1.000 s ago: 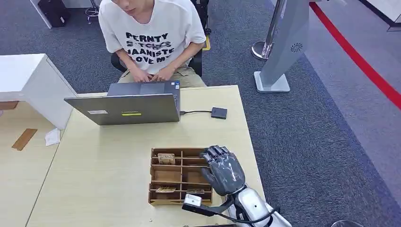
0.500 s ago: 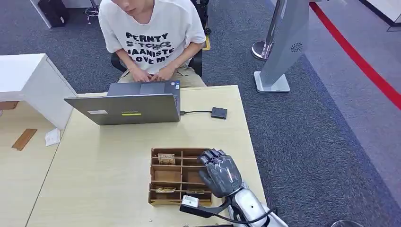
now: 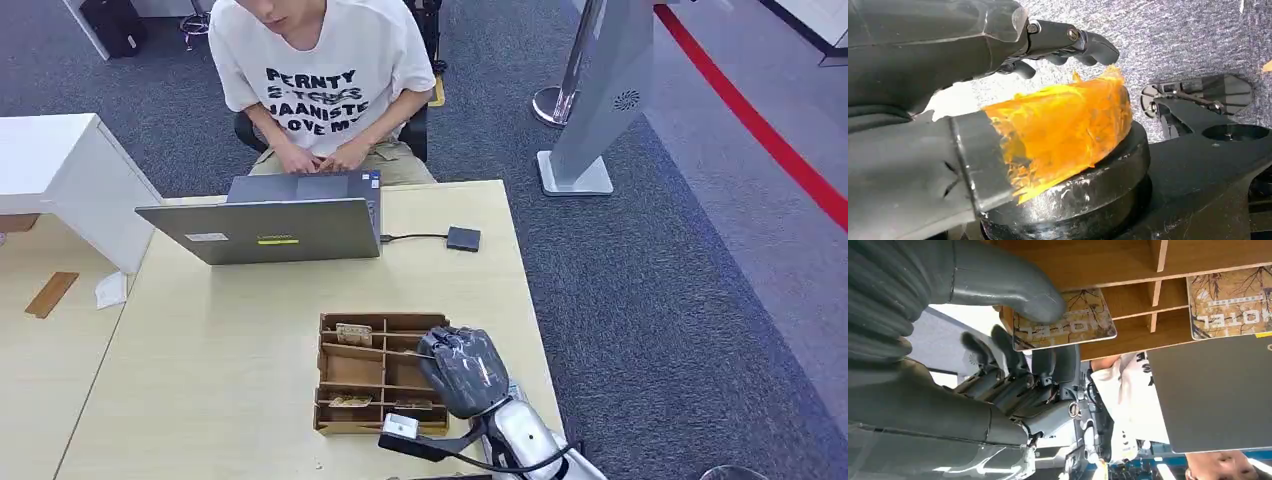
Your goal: Pass the card to the sensor for recognition and then transmit it.
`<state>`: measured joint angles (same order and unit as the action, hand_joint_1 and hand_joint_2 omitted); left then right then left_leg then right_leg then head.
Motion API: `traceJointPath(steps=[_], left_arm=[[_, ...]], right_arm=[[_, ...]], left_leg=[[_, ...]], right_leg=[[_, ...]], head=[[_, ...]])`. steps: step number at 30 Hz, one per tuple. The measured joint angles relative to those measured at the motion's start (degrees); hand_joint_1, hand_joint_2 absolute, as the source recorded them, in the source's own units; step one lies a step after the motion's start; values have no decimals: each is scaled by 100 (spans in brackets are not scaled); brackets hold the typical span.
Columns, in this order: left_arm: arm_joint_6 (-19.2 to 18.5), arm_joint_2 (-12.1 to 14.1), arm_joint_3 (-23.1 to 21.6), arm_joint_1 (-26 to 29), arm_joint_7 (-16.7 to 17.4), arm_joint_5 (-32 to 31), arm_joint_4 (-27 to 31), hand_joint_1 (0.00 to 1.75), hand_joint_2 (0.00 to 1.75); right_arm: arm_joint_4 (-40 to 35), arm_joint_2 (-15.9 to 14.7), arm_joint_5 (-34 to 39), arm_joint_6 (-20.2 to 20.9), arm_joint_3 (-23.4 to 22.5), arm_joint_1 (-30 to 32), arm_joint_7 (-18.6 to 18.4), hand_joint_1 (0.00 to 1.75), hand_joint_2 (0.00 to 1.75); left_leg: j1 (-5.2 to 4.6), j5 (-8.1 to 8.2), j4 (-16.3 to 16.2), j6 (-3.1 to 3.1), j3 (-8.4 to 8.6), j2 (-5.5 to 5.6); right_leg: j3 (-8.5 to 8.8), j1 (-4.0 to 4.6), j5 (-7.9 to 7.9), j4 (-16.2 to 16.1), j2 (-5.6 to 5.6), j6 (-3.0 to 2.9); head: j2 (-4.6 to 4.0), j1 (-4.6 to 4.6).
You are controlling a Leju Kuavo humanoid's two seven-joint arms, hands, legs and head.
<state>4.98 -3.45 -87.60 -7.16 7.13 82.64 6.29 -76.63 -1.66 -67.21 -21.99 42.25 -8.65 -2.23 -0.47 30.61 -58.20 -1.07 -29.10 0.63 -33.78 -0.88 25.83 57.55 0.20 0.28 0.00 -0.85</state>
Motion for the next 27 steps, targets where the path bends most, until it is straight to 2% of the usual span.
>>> traceJointPath(steps=[20, 23, 27], left_arm=[[0, 0, 0, -1, -2, 22, 0, 0, 0], [0, 0, 0, 0, -7, 52, 0, 0, 0], [4, -4, 0, 0, -48, 88, 0, 0, 0]], right_arm=[[-4, 0, 57, -41, 2, -7, 4, 175, 175], [-103, 0, 125, -326, -9, 27, 105, 175, 175], [-713, 50, 652, -1240, -183, 270, 578, 175, 175]], left_leg=[[0, 0, 0, 0, 0, 0], [0, 0, 0, 0, 1, 0], [0, 0, 0, 0, 0, 2]], right_leg=[[0, 0, 0, 0, 0, 0], [0, 0, 0, 0, 0, 0], [-1, 1, 1, 0, -1, 0]], head=[[0, 0], [0, 0], [0, 0]])
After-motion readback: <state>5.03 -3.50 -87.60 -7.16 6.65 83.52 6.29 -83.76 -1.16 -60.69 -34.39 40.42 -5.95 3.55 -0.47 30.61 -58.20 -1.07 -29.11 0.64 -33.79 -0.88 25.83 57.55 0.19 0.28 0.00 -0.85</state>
